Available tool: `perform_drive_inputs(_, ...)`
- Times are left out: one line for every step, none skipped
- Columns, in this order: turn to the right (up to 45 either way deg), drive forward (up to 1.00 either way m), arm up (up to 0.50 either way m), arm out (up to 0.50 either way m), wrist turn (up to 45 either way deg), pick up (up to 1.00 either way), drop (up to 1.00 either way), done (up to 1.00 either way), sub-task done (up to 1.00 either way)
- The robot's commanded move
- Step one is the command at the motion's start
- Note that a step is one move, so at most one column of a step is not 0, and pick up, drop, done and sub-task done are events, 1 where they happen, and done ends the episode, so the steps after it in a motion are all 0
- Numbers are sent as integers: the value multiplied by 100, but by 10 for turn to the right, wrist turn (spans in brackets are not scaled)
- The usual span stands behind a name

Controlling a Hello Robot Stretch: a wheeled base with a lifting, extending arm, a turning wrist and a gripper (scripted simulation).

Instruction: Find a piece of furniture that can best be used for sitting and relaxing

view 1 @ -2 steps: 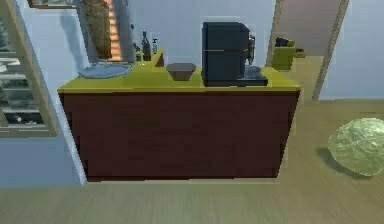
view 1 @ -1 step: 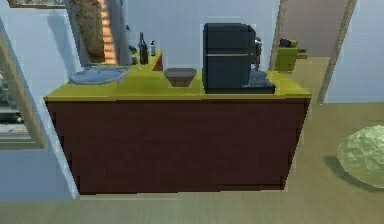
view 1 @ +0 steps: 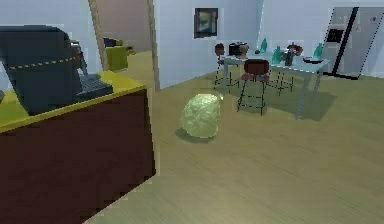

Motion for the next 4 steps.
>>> perform_drive_inputs(210,0,0,0,0,0,0,0,0)
perform_drive_inputs(0,100,0,0,0,0,0,0,0)
perform_drive_inputs(0,100,0,0,0,0,0,0,0)
perform_drive_inputs(120,0,0,0,0,0,0,0,0)
